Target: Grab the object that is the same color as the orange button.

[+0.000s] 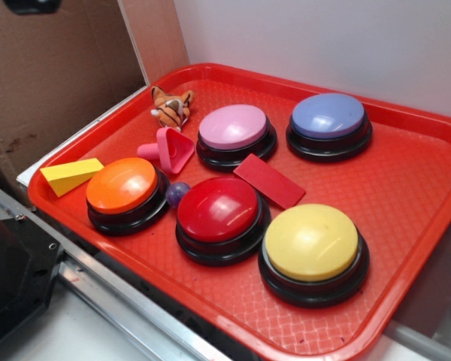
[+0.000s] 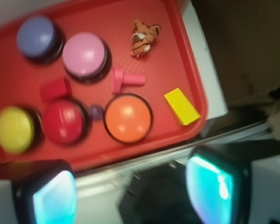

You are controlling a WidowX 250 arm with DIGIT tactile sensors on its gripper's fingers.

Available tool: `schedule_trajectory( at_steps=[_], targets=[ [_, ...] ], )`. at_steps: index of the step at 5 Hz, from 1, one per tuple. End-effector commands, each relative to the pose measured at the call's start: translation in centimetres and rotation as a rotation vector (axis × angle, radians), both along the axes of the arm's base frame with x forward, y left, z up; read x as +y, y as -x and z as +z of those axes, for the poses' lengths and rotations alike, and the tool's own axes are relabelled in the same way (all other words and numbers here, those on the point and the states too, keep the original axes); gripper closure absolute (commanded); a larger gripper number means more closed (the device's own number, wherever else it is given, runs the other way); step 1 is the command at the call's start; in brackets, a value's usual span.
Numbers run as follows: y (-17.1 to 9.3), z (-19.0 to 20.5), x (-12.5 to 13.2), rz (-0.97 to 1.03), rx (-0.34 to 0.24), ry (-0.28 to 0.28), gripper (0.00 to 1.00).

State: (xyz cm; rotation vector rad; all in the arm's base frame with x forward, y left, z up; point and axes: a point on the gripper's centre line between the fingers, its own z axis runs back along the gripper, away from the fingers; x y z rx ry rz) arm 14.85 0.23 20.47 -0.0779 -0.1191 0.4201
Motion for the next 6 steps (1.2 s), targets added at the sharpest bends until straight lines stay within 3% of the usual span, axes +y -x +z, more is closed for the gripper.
schedule_trajectory(
  at_steps=[1, 3, 6],
  targets=[
    [-6.0, -6.8, 5.0, 0.491, -0.016, -0.026, 0.00],
    [-9.7, -12.2, 6.9, 0.643, -0.149, -0.080, 0.00],
    [-14.8, -17.8, 6.6, 0.517, -0.123, 0.056, 0.00]
  ],
)
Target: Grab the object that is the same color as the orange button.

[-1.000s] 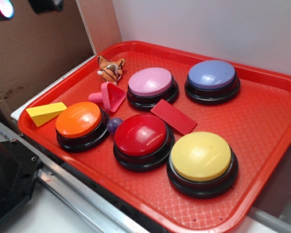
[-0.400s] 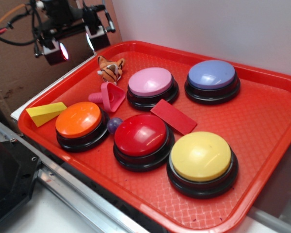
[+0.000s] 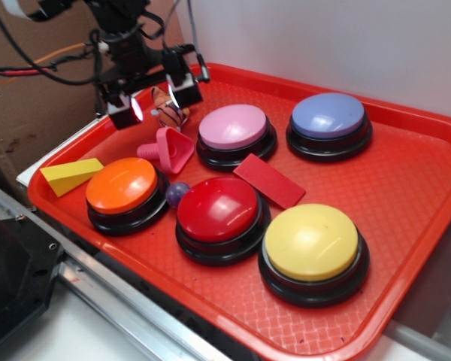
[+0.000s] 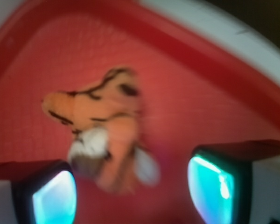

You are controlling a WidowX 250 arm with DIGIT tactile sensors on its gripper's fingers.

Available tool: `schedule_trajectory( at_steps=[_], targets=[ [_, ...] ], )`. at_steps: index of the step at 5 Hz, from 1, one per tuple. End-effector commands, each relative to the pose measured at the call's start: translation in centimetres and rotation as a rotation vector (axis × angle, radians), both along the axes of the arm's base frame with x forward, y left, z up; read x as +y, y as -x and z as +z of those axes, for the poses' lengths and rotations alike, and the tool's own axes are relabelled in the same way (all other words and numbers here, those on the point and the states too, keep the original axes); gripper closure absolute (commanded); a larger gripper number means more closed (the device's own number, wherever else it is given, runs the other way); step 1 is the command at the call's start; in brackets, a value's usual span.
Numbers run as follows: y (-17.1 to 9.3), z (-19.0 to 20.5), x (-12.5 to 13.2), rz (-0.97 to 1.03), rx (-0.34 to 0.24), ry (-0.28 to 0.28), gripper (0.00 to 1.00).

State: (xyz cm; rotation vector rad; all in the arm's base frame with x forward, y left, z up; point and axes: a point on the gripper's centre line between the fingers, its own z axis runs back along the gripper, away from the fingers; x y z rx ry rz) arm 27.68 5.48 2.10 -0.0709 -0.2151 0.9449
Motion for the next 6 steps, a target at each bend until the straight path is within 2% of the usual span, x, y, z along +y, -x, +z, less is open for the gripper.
schedule_trajectory(
  at_steps=[1, 2, 3, 4, 5, 6],
  targets=[
    [-2.5, -0.5, 1.5, 0.004, -0.020, 0.009, 0.00],
    [-2.5, -0.3, 1.5, 0.008, -0.001, 0.011, 1.00],
    [-2.2, 1.5, 1.0, -0.059, 0.054, -0.027, 1.00],
    [-2.0, 5.1, -0.1, -0.245, 0.077, -0.038, 1.00],
    [-1.2, 8.6, -2.5, -0.440, 0.138, -0.015, 1.00],
    [-0.3, 11.6, -4.1, -0.541, 0.146, -0.029, 1.00]
  ],
)
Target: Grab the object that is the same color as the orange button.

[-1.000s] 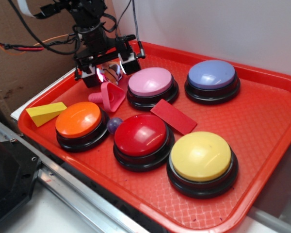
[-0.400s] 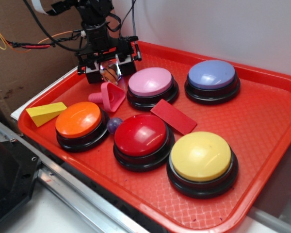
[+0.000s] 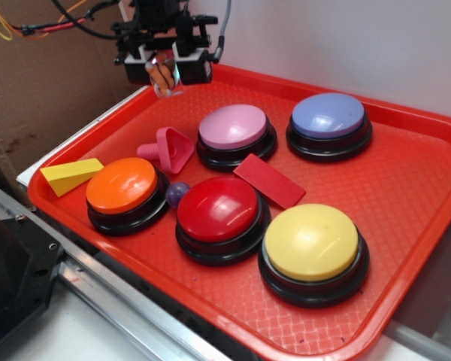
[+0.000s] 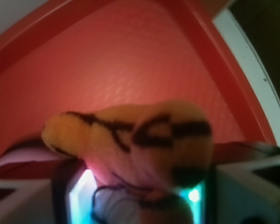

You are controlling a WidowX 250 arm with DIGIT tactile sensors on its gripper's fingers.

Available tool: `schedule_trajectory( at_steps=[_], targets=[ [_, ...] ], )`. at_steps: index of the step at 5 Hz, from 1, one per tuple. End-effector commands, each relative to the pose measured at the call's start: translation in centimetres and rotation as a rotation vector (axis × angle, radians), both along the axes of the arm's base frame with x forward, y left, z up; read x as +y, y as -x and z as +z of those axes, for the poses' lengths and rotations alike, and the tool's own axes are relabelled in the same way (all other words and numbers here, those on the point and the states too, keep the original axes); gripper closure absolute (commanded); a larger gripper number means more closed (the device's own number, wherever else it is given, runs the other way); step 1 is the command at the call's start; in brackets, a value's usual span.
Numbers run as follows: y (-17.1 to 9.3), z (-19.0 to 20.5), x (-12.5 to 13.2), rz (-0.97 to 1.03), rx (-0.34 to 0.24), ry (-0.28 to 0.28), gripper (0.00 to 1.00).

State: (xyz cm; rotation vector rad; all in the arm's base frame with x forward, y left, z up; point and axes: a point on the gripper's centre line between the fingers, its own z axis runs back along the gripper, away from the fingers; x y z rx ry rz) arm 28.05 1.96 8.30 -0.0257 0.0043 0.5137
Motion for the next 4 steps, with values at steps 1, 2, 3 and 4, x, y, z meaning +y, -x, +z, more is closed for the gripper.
schedule_trajectory(
  at_steps=[1, 2, 3, 4],
  targets=[
    [1.5, 8.7, -2.8, -0.203, -0.127, -0.032, 1.00],
    [3.3, 10.4, -4.5, -0.226, -0.173, -0.028, 1.00],
    [4.7, 11.3, -5.3, -0.252, -0.198, -0.026, 1.00],
    [4.8, 10.9, -4.5, -0.206, -0.151, 0.008, 1.00]
  ],
)
